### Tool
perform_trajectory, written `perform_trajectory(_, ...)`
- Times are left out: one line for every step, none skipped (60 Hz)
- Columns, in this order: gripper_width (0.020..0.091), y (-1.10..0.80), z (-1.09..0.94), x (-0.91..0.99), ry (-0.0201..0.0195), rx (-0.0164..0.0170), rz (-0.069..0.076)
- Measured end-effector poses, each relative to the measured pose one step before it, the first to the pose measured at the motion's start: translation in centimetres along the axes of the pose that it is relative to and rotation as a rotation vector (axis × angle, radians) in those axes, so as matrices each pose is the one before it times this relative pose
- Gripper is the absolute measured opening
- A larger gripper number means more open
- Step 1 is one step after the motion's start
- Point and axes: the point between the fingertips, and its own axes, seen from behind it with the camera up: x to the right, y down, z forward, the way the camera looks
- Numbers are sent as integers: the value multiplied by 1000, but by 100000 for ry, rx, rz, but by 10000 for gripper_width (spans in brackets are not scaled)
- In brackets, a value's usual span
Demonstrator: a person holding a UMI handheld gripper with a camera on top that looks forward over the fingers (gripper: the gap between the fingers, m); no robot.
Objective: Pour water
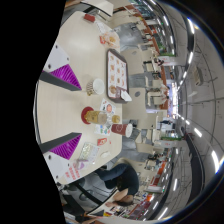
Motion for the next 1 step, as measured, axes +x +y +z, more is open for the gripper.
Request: perform_trajectory(851, -23, 253, -37, -193, -427, 259)
